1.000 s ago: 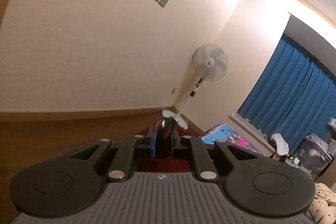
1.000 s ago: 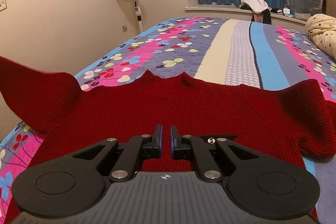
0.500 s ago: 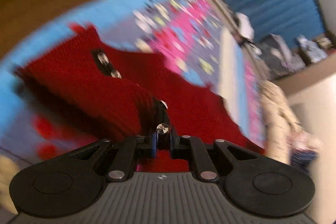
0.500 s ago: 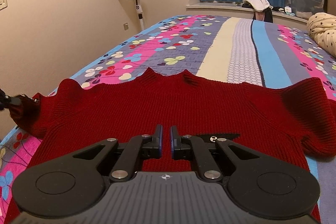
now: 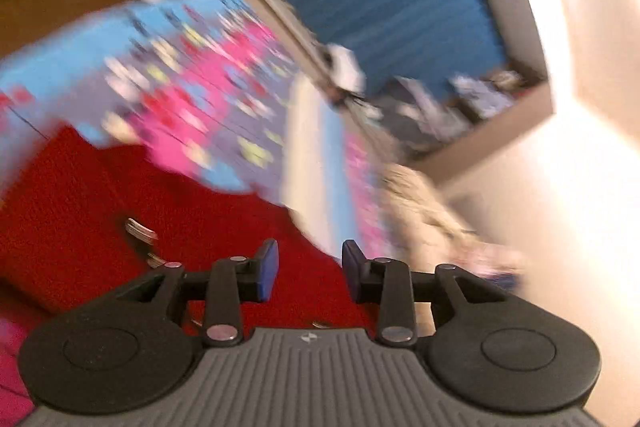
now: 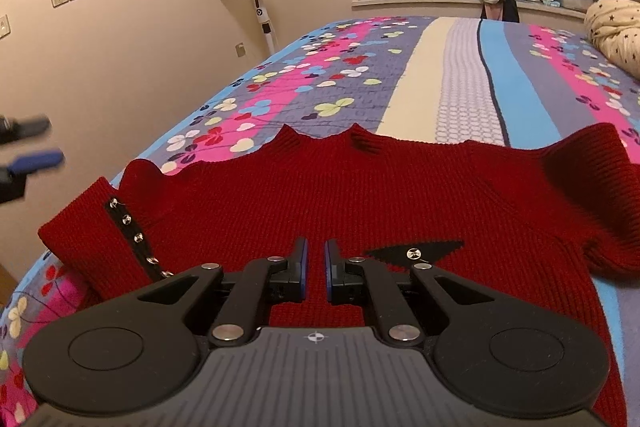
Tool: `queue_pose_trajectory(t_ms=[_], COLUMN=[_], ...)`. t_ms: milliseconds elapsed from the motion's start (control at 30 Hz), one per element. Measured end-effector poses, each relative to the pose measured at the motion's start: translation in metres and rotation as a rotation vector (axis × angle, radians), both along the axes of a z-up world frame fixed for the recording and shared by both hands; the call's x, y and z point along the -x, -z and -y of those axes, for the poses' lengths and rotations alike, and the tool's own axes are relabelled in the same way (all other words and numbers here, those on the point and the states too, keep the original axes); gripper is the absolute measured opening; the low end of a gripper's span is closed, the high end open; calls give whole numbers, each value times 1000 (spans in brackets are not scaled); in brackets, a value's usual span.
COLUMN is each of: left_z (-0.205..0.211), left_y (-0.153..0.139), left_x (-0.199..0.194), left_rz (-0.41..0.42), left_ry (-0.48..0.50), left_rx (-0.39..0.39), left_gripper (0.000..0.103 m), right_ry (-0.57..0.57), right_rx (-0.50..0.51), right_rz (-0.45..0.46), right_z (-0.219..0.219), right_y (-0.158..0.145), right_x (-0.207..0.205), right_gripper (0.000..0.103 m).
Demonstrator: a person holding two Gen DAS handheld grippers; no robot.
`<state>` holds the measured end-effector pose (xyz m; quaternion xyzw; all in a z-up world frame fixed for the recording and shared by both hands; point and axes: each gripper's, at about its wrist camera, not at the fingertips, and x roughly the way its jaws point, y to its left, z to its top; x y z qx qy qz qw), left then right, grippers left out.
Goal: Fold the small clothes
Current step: 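Fold the sleeve across the sweater body with the left gripper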
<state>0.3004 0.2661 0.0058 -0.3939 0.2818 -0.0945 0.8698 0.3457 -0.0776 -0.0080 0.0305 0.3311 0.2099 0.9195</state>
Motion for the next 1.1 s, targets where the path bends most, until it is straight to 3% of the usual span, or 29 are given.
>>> queue_pose_trajectory(t_ms=[67,100,233,333,500,600,667,767,833,900,1033,1100], left_z=[-10,-14,-39,-32,1,11,5,3,9,14,23,27], left_y=[4,10,36,40,40,56,58,44,34,30,31,32], left_x=[-1,-5,-16,-28,-34,-35,-33,-32,-28,-26,-30,-31], left_rz=[-104,-163,-360,-435,-443,-514,-507,-397,-337,-290,-239,-226], left_ry=[-100,-136,-164,-89,88,51,-25,-85,-109,-99,-64,-52], left_rx=[-154,-193,-134,-145,-210,-246,-191,-107,-118,-79,-47,-19], left_gripper=[39,39,39,39,43,43,43,37,13,10,9,9], right_ry=[-10,-19,-61,-83,-133,-164,-177,-192,-204,-224,-275,-286], right_rx=[-17,-26,-73,-113,-196,-210,-221,-244,-265,-294,-350,-385], right_rz=[-12,-17,-46,-73,-138,-158,-173,-201,-226,-263,-339,-365], right_z=[-1,-2,-7,-11,-20,-27,-30,-34,-37,-41,-49,-51], right_y=[1,2,4,6,13,17,19,21,23,27,35,37], right_x=[1,1,4,5,8,10,12,15,17,19,25,27], right_gripper=[8,8,8,8,8,8,10,13,13,14,38,38])
